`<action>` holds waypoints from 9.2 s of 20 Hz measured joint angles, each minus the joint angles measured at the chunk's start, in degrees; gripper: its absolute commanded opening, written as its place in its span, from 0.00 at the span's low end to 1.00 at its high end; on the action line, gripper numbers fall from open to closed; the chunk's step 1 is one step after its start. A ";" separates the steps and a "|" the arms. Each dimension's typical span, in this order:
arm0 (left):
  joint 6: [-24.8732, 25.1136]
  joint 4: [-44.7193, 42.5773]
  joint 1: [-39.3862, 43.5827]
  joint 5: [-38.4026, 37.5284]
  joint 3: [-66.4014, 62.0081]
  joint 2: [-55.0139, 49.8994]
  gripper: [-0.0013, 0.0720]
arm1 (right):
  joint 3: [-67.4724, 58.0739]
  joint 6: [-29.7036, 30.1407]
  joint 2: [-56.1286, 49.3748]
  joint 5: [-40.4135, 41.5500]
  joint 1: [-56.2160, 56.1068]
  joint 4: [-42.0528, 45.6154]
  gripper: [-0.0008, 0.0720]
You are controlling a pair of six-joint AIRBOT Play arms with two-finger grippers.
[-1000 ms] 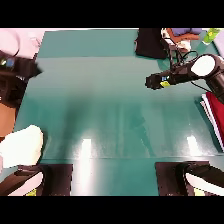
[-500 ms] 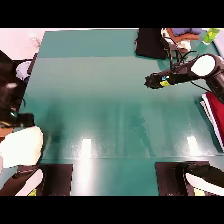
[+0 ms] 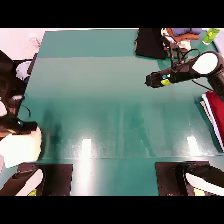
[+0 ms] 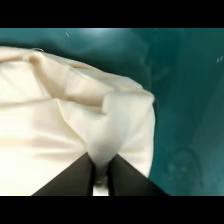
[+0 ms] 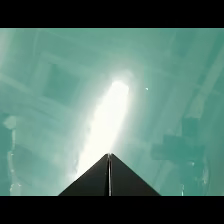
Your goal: Fold the shirts.
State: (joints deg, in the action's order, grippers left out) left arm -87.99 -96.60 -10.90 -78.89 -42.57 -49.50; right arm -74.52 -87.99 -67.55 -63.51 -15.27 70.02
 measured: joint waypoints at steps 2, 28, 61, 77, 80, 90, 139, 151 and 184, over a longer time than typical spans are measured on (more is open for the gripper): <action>0.44 0.09 4.00 -1.53 -9.20 0.04 0.05 | -3.74 0.00 0.00 -0.98 0.00 0.00 0.04; 8.33 16.72 43.78 2.34 -65.81 -39.12 0.82 | -33.57 -0.52 0.02 -3.32 7.43 0.48 0.04; 5.53 25.24 32.26 12.52 -54.18 -47.63 0.82 | 35.10 -1.97 -1.31 0.74 4.66 -0.96 0.04; 8.41 35.21 35.54 23.69 -54.23 -60.57 0.67 | 33.90 -3.02 -2.84 0.74 2.80 0.00 0.04; 8.02 35.47 35.89 23.65 -54.23 -61.05 0.06 | 33.88 -3.06 -2.71 0.72 2.78 0.02 0.04; 8.68 33.03 31.76 21.53 -63.39 -46.40 0.05 | 20.92 -3.08 13.07 0.13 6.99 0.63 0.04; 13.18 31.04 10.54 13.70 -28.70 -30.18 0.82 | 8.07 -3.56 -3.98 -4.79 7.78 5.03 0.04; 6.03 31.34 17.62 22.32 -27.80 -42.27 0.59 | 8.09 -3.61 -3.98 -4.50 7.78 4.79 0.04; 8.17 15.63 19.26 22.77 -75.01 2.69 0.05 | -41.53 -0.44 16.63 -11.98 31.17 4.26 0.04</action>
State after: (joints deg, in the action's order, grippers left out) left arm -79.81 -80.97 8.36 -56.12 -117.58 -46.81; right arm -116.05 -88.42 -50.92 -75.48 15.90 74.28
